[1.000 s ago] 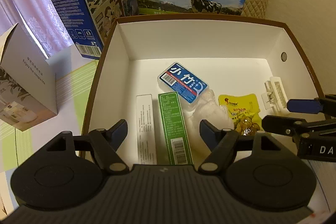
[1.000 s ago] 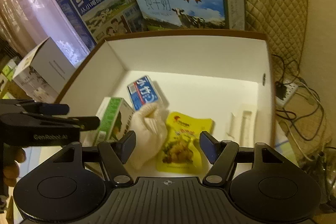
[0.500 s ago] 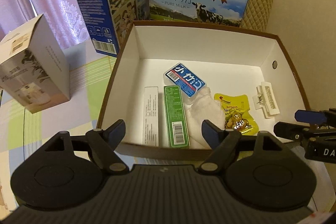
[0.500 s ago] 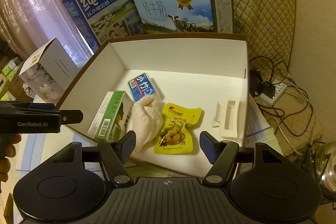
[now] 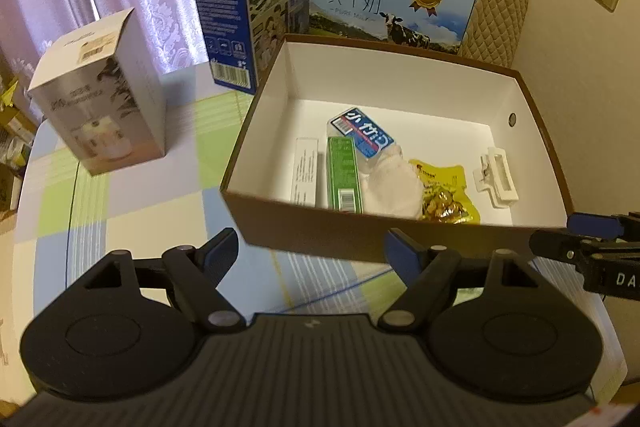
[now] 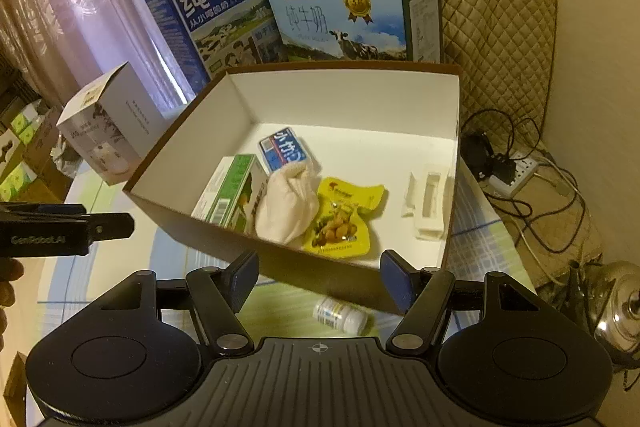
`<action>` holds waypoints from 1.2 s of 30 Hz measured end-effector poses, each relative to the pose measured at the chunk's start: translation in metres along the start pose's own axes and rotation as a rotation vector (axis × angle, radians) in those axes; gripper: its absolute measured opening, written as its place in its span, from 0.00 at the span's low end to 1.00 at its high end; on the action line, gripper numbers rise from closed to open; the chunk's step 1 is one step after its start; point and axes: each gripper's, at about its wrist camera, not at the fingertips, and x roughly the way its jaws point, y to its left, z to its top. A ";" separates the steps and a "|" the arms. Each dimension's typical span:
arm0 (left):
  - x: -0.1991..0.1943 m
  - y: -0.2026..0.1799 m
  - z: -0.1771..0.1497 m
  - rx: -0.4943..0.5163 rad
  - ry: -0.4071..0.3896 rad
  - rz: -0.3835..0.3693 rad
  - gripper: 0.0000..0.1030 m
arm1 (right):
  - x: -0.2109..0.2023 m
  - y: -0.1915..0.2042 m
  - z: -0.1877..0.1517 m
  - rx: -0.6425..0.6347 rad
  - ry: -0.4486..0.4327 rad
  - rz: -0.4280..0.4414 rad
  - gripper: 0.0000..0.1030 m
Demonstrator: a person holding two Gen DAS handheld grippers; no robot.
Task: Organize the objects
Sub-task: 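Withdraw both tools from the box back toward the table items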
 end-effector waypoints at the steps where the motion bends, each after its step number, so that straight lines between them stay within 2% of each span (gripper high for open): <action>1: -0.003 0.001 -0.003 -0.005 0.000 -0.001 0.76 | -0.002 0.001 -0.002 -0.001 0.002 -0.002 0.63; 14: -0.032 0.022 -0.054 -0.073 0.028 0.007 0.76 | -0.018 0.019 -0.037 -0.027 0.036 0.011 0.63; 22: -0.041 0.038 -0.091 -0.124 0.072 0.026 0.76 | -0.024 0.024 -0.058 -0.032 0.067 0.019 0.63; 36: -0.047 0.050 -0.129 -0.150 0.120 0.044 0.76 | -0.027 0.026 -0.089 -0.023 0.123 0.011 0.63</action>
